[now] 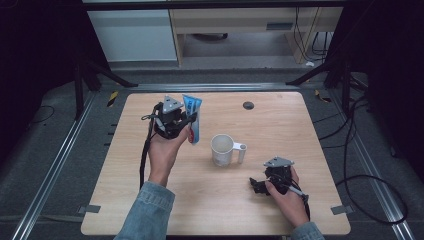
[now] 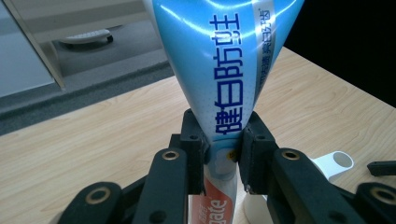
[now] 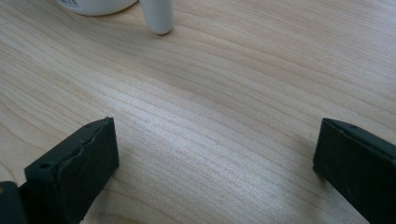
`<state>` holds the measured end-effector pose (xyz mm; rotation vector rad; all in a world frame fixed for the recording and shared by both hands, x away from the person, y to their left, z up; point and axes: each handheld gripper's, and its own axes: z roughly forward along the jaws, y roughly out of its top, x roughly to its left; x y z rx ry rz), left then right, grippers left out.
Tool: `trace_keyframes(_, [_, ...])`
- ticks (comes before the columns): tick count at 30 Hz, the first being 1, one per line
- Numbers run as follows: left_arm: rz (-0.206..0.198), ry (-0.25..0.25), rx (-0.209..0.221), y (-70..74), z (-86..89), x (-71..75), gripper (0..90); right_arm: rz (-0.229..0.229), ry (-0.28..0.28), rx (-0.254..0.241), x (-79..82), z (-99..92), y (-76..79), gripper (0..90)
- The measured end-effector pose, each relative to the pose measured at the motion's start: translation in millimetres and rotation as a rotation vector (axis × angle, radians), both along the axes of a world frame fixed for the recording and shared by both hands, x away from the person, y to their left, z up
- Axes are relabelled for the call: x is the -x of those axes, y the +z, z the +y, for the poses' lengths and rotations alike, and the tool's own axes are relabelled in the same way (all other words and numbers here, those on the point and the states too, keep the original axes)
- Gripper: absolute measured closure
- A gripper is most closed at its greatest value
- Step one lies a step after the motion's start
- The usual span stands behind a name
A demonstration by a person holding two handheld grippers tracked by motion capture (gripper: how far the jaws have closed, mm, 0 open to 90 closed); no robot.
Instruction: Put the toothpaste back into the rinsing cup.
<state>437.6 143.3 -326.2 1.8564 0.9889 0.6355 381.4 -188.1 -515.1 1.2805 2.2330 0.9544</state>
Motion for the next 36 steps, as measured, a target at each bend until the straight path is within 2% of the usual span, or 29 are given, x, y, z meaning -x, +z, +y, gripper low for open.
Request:
trace_keyframes(9, [-0.021,0.002,0.013,7.8,-0.9,3.6,73.5,-0.001,0.002,0.000,-0.2,-0.2,0.0,0.4])
trace_keyframes(15, [-0.049,0.002,0.026,16.2,-1.9,6.6,73.6,-0.002,0.001,0.002,-0.3,-0.2,-0.1,0.4])
trace_keyframes(19, [-0.063,-0.019,0.029,18.9,-6.8,8.8,73.6,-0.002,0.001,0.003,-0.3,-0.2,-0.1,0.4])
trace_keyframes(22, [-0.070,-0.025,0.040,19.9,-9.8,9.5,73.6,-0.001,0.001,0.001,-0.2,-0.2,0.0,0.4])
trace_keyframes(23, [-0.081,-0.027,0.047,20.2,-11.8,10.4,73.6,0.011,-0.003,-0.011,0.3,0.3,0.8,0.4])
trace_keyframes(36, [-0.118,-0.059,0.099,23.1,-25.5,18.0,73.6,0.012,-0.004,-0.012,0.4,0.4,0.8,0.4])
